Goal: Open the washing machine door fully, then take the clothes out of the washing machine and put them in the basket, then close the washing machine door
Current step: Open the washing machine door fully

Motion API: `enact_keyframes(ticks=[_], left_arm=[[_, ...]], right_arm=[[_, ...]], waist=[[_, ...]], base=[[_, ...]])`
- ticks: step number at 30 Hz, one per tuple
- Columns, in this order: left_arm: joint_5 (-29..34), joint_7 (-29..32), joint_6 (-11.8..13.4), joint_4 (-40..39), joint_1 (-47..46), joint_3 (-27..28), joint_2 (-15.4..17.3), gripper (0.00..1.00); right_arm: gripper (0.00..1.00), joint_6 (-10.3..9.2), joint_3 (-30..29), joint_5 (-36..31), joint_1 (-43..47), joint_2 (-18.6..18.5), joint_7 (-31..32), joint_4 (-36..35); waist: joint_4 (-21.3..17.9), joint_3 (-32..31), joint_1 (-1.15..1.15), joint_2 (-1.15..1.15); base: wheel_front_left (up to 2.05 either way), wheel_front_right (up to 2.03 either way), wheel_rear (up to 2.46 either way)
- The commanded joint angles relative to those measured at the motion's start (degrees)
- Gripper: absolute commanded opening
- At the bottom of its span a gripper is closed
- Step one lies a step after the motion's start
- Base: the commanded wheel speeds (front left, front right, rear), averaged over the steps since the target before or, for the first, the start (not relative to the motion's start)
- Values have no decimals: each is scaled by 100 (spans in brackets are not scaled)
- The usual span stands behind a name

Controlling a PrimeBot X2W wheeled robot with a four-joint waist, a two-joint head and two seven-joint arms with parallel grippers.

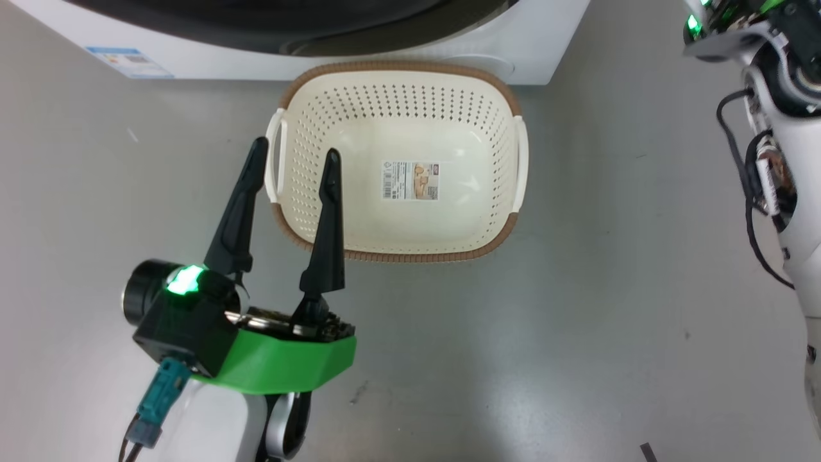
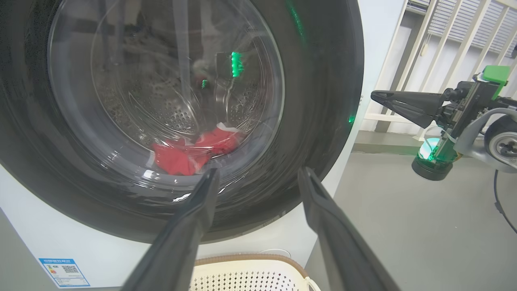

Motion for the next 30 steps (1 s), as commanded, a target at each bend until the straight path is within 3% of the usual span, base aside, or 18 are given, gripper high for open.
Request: enact_keyframes(ticks=[1, 8, 30], left_arm=[[68, -44, 21, -169, -85, 134, 91, 100], [42, -44, 9, -83, -177, 83, 91, 100], [-38, -44, 22, 75, -288, 20, 91, 100]], right_arm=[[0, -2, -16, 82, -106, 85, 61, -110], [0, -2, -165, 480, -484, 228, 713, 106], [0, -2, -260, 568, -943, 376, 1603, 562]], waist=[[94, 124, 0, 0], [208, 314, 0, 0], [365, 455, 0, 0]], base=[[0, 0, 0], [0, 0, 0], [0, 0, 0]])
